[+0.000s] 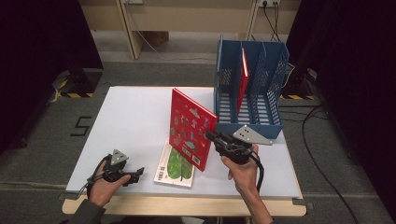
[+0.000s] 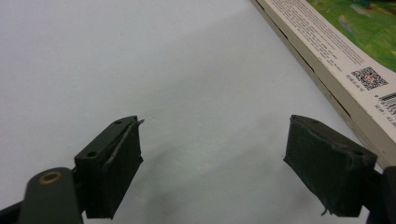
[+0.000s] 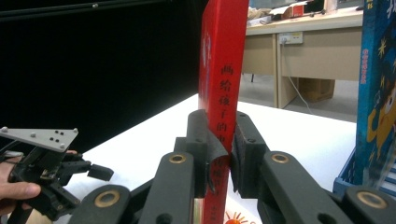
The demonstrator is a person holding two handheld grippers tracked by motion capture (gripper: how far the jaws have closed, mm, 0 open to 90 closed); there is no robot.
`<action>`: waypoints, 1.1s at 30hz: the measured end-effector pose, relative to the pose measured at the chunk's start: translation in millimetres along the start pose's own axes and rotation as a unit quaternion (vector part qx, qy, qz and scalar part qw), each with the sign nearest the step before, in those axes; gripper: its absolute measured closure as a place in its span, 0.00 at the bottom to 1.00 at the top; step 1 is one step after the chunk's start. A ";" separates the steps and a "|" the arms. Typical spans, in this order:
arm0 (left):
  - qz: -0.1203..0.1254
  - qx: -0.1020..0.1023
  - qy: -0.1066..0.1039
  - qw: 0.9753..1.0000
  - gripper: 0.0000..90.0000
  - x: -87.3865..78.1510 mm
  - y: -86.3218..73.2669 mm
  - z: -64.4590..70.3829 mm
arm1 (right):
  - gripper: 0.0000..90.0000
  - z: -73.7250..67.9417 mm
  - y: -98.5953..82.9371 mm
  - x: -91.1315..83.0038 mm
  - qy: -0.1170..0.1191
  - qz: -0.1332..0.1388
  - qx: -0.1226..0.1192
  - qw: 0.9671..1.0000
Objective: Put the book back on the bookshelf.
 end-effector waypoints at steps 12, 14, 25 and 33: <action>-0.012 -0.004 0.006 1.000 0.19 2.9 -2.1 -5.8 | 0.85 -9.2 -2.2 7.4 -0.010 -0.009 -0.029 0.999; -0.013 -0.003 0.007 1.000 0.19 3.3 -2.2 -5.7 | 0.85 -11.6 -3.4 11.2 -0.007 -0.010 -0.028 1.000; -0.017 -0.001 0.005 1.000 0.19 4.4 -2.7 -5.2 | 0.85 -18.5 -12.3 32.2 0.002 -0.016 -0.022 1.000; -0.017 0.000 0.004 1.000 0.19 5.7 -3.2 -4.7 | 0.84 -20.3 -18.8 42.7 0.011 -0.015 -0.019 1.000</action>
Point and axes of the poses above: each handheld gripper's, and its own axes: x roughly forward along the jaws, y roughly out of its top, z roughly to its right, the point moved 1 cm from there along x, roughly forward along the jaws, and after that the axes turned 7 degrees about -z, right-handed, at the moved point
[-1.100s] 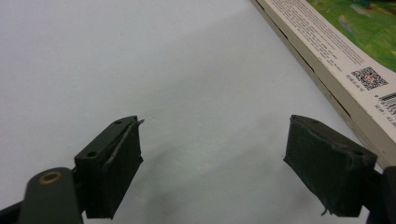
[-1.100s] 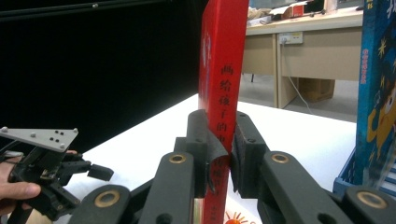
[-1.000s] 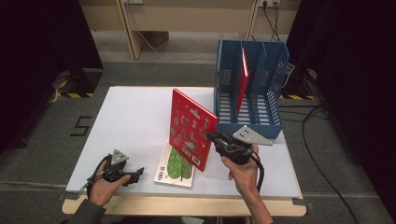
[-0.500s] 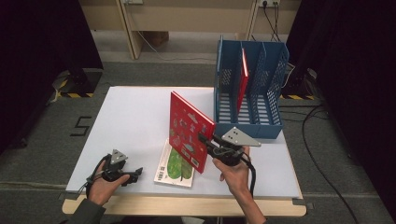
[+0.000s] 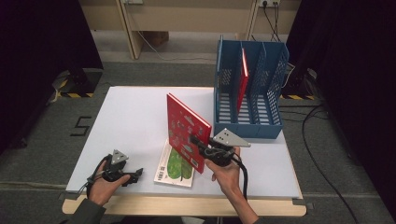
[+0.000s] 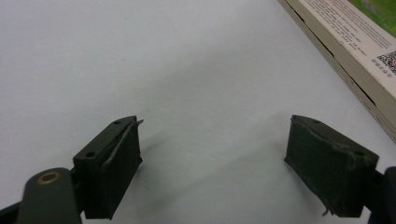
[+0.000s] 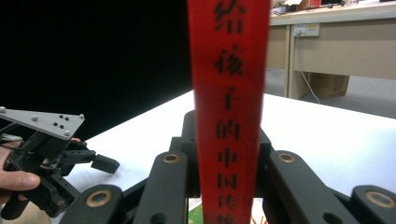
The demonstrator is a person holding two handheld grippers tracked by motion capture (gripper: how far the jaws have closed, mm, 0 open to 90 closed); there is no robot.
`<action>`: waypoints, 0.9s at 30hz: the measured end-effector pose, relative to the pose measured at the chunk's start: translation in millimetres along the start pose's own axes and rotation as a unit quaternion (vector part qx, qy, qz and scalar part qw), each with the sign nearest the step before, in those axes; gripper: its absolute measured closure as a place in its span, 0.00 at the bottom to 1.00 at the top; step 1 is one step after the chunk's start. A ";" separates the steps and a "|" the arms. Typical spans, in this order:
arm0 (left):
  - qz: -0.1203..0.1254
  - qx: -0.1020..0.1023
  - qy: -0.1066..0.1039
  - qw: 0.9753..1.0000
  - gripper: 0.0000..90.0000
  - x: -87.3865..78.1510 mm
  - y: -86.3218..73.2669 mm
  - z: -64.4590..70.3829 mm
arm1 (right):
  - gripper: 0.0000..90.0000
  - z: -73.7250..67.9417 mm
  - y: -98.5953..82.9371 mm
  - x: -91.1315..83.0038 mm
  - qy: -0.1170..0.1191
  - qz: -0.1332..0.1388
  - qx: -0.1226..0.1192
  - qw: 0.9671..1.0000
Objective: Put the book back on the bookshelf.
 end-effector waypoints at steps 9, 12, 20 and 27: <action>-0.002 -0.002 -0.003 1.000 0.18 0.6 -0.3 0.2 | 0.84 -1.5 -12.4 13.5 0.000 -0.007 -0.001 1.000; -0.002 -0.002 -0.003 1.000 0.18 0.7 -0.2 0.2 | 0.84 -0.6 -15.2 16.5 0.001 -0.007 -0.001 1.000; -0.002 -0.001 -0.002 1.000 0.18 0.6 -0.2 0.2 | 0.83 0.0 -22.6 24.2 0.007 0.000 0.002 1.000; -0.002 -0.001 -0.002 1.000 0.18 0.7 -0.3 0.4 | 0.83 -1.9 -27.4 29.9 0.008 -0.001 0.002 1.000</action>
Point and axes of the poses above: each handheld gripper's, and its own axes: x roughly forward along the jaws, y roughly out of its top, z roughly to its right, the point moved 1 cm from there along x, roughly forward along the jaws, and after that the axes turned 7 degrees about -z, right-handed, at the moved point
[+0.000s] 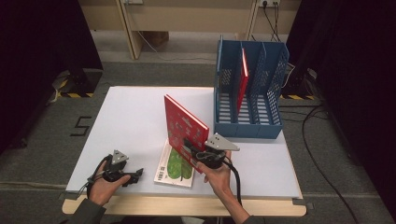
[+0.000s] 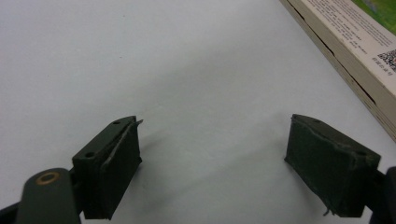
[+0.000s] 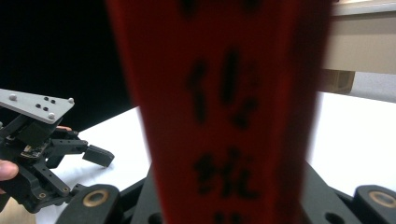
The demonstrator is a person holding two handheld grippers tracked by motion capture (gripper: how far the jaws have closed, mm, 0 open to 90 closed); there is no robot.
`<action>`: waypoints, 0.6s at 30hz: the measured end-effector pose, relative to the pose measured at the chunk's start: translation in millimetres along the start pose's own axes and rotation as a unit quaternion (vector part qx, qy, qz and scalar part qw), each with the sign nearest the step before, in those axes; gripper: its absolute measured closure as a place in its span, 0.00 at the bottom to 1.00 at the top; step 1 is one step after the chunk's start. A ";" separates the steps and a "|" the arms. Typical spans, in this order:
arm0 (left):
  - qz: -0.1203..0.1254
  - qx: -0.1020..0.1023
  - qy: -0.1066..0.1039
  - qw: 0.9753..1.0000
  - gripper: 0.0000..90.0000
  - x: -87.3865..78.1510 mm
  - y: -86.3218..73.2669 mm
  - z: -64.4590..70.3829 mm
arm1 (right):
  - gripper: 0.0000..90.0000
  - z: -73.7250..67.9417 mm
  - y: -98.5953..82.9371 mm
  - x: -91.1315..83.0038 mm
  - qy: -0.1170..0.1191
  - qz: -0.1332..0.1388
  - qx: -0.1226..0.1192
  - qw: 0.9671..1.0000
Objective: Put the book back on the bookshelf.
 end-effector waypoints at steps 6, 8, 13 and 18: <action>-0.001 -0.001 0.000 1.000 0.18 0.0 0.0 -0.2 | 0.83 -0.3 -2.8 2.4 -0.004 0.002 -0.003 1.000; -0.001 0.000 0.000 1.000 0.18 0.0 0.1 -0.1 | 0.83 0.8 -4.1 2.9 -0.006 0.004 -0.003 1.000; -0.001 0.000 0.000 1.000 0.18 0.0 0.1 -0.2 | 0.82 3.2 -8.7 4.4 -0.011 -0.002 0.001 1.000; -0.001 -0.001 0.000 1.000 0.18 0.2 0.1 -0.4 | 0.84 4.4 -9.2 5.5 -0.010 0.004 0.002 1.000</action>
Point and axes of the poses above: each handheld gripper's, and its own axes: x roughly forward along the jaws, y roughly out of its top, z roughly to its right, the point moved 1 cm from there along x, roughly forward along the jaws, and after that the axes turned 7 degrees about -z, right-handed, at the moved point
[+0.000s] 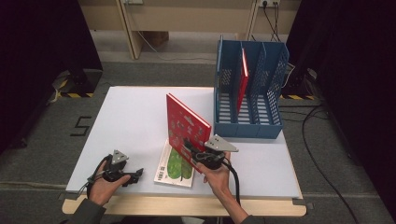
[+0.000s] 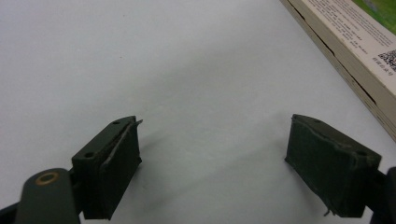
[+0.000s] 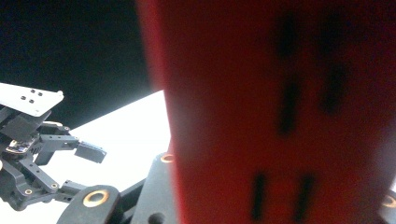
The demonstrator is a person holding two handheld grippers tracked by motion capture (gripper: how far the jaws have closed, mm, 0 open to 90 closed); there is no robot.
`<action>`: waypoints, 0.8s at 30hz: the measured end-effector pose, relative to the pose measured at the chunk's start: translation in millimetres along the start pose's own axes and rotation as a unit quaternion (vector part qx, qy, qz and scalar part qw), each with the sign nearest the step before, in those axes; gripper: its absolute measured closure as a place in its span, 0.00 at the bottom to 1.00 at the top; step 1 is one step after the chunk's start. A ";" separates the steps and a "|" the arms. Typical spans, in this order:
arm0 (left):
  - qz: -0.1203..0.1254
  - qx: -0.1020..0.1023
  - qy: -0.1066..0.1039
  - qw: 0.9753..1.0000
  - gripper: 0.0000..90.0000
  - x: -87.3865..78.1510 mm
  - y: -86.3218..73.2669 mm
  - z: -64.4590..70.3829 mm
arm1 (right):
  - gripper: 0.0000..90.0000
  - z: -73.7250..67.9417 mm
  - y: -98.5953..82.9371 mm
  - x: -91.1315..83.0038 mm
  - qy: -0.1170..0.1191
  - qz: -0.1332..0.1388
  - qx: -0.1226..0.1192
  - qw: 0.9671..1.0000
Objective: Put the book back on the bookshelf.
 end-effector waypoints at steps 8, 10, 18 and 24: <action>0.000 0.001 0.000 1.000 0.18 0.0 0.0 0.0 | 0.87 -1.3 1.7 -0.5 -0.008 -0.004 -0.014 1.000; 0.001 -0.001 -0.002 1.000 0.18 0.2 -0.1 -0.3 | 0.87 0.5 2.6 -0.9 -0.012 -0.005 -0.019 1.000; 0.001 0.000 -0.002 1.000 0.18 0.0 -0.1 -0.3 | 0.88 5.5 6.4 -5.2 0.000 -0.010 -0.002 1.000; 0.001 0.000 -0.002 1.000 0.18 0.0 -0.2 -0.4 | 0.88 6.4 10.7 -9.6 0.004 -0.009 -0.012 1.000</action>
Point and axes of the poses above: each handheld gripper's, and its own axes: x roughly forward along the jaws, y roughly out of its top, z roughly to its right, the point moved 1 cm from there along x, roughly forward along the jaws, and after that the axes turned 7 degrees about -z, right-handed, at the moved point
